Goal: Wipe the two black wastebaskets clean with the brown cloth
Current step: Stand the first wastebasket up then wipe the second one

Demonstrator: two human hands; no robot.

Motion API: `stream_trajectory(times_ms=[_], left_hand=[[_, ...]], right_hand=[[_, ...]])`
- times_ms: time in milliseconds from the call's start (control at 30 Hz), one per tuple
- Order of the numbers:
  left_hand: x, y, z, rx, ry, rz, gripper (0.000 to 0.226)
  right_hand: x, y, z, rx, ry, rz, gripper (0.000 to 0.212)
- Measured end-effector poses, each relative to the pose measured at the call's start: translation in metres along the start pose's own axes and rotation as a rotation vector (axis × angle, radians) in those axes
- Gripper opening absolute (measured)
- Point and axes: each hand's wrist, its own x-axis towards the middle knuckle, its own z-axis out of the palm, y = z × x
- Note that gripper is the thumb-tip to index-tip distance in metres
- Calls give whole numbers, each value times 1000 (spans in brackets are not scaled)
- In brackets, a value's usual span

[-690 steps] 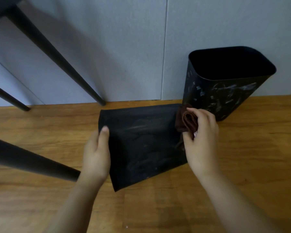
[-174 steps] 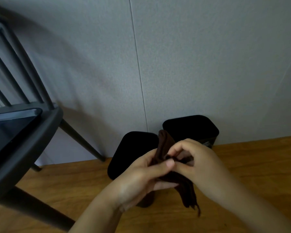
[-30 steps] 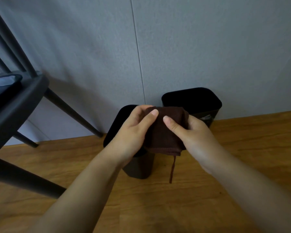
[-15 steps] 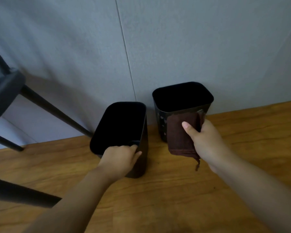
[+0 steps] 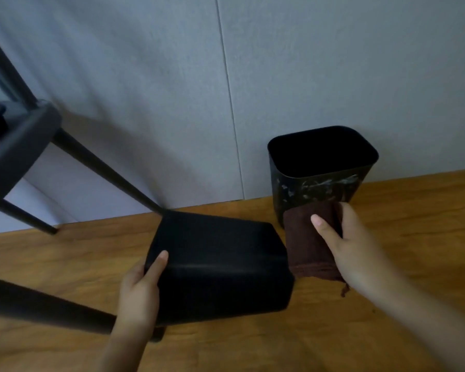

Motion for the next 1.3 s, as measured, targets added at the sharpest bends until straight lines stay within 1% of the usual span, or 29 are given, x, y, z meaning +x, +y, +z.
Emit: stream_trajectory(times_ms=[67, 133, 200, 267, 333, 400, 500, 633, 700, 767, 800, 867, 900, 967, 1033, 1067, 1133, 1200, 1233, 1267, 1300], left_hand=[[-1, -6, 0, -18, 4, 18, 30], [0, -10, 0, -14, 32, 39, 44], [0, -13, 2, -28, 73, 30, 48], [0, -16, 7, -55, 74, 71, 46], [3, -24, 11, -45, 44, 164, 49], [9, -32, 9, -40, 3, 235, 50], [16, -41, 4, -62, 24, 274, 39], [12, -41, 5, -32, 22, 220, 51], [7, -35, 6, -41, 36, 162, 50], [4, -29, 4, -28, 35, 138, 48], [3, -28, 3, -5, 16, 143, 49], [3, -26, 2, 57, -32, 179, 57], [3, -25, 2, 88, -43, 196, 60], [4, -20, 3, 122, -39, 203, 59], [6, -14, 6, 109, -21, 222, 53], [7, -11, 7, 92, -3, 227, 49], [9, -7, 9, 80, 36, 220, 45], [14, -6, 10, 90, 42, 198, 50], [15, -6, 10, 67, 39, 183, 53], [17, -7, 9, 27, 33, 170, 54], [19, -7, 7, -8, 13, 159, 55]], right_hand=[[-5, -2, 12, -96, -14, -22, 49], [-12, -10, 29, -190, -41, -36, 44], [-22, -26, 50, -344, -84, -99, 42], [-33, -43, 75, -488, -121, -240, 46], [-42, -57, 102, -504, -166, -374, 53], [-51, -68, 126, -473, -216, -458, 57], [-58, -69, 145, -423, -281, -531, 57], [-52, -54, 146, -568, -242, -524, 65], [-39, -41, 140, -640, -181, -437, 66], [-20, -20, 125, -695, -55, -284, 63], [-12, -7, 115, -699, 8, -193, 62], [-3, 17, 100, -676, 82, -56, 60], [-4, 24, 97, -666, 100, -22, 60], [-12, 27, 101, -641, 137, -14, 58], [-25, 15, 110, -612, 167, -46, 60], [-33, 6, 115, -587, 156, -71, 62], [-50, -17, 126, -482, 74, -165, 66], [-69, -36, 139, -393, -64, -315, 70], [-77, -42, 147, -365, -104, -408, 73], [-82, -41, 153, -350, -112, -478, 75], [-85, -38, 158, -320, -111, -496, 77]])
